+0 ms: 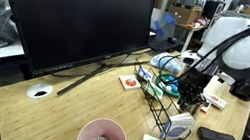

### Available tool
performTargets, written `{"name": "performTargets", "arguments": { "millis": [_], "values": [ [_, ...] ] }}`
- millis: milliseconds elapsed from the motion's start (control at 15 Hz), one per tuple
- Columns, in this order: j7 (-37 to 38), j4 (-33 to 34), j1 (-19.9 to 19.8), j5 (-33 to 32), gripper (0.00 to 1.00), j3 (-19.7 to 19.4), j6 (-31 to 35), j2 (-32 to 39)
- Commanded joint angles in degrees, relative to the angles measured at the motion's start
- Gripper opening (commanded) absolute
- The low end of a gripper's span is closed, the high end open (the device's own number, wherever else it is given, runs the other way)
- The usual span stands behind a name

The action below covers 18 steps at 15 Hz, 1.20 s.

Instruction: Move the silver jug to the left side of the desk

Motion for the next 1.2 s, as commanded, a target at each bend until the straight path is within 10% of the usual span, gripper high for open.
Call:
{"name": "performTargets", "arguments": {
  "millis": [0,667,1133],
  "values": [
    [-0.4,-1.3,-0.9,0.5,0.04,-0.9,-4.8,-4.0],
    [14.8,-0.3,3.3,-12.4,0.04,-4.1,-9.6,-18.6],
    [15.3,7.9,14.8,-16.9,0.04,0.5,-12.1,-20.1]
  ]
}}
